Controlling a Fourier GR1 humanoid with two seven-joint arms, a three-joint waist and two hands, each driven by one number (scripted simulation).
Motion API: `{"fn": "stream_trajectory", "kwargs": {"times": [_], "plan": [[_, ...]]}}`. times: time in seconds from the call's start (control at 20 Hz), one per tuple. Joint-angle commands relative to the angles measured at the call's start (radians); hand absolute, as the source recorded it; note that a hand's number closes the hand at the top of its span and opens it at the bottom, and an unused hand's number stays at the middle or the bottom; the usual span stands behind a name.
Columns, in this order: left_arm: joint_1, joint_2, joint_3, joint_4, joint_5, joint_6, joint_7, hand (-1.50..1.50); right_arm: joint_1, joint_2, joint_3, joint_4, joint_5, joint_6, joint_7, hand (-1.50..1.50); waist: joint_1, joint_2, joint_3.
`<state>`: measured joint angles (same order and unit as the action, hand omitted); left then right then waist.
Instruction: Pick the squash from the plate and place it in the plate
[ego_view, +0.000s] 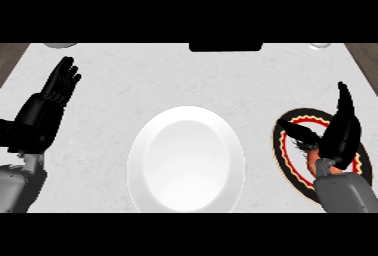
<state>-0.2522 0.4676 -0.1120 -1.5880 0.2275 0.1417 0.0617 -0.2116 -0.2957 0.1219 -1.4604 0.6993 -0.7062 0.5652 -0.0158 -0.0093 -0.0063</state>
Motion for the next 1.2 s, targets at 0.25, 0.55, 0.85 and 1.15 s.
{"fn": "stream_trajectory", "kwargs": {"times": [0.25,0.55,0.85,1.15], "plan": [[0.003,0.009,0.022,0.009,0.011,-0.014,0.005,0.00,-0.062,-0.140,0.014,-0.079,-0.002,0.586,0.524,-1.50,0.000,0.000,-0.002],[0.005,-0.003,0.004,-0.019,-0.010,-0.012,0.012,0.00,-0.124,-0.104,0.014,-0.132,-0.135,0.842,0.759,-1.50,0.014,0.004,0.003],[-0.031,0.007,0.047,0.044,0.006,-0.051,-0.012,0.00,-0.076,-0.143,-0.003,-0.192,-0.155,0.913,0.831,-1.50,-0.001,0.007,0.004],[-0.031,-0.015,0.031,-0.014,-0.005,-0.033,0.029,0.00,-0.043,-0.136,-0.013,-0.116,-0.122,0.914,0.838,-1.50,0.014,0.007,0.005]]}}
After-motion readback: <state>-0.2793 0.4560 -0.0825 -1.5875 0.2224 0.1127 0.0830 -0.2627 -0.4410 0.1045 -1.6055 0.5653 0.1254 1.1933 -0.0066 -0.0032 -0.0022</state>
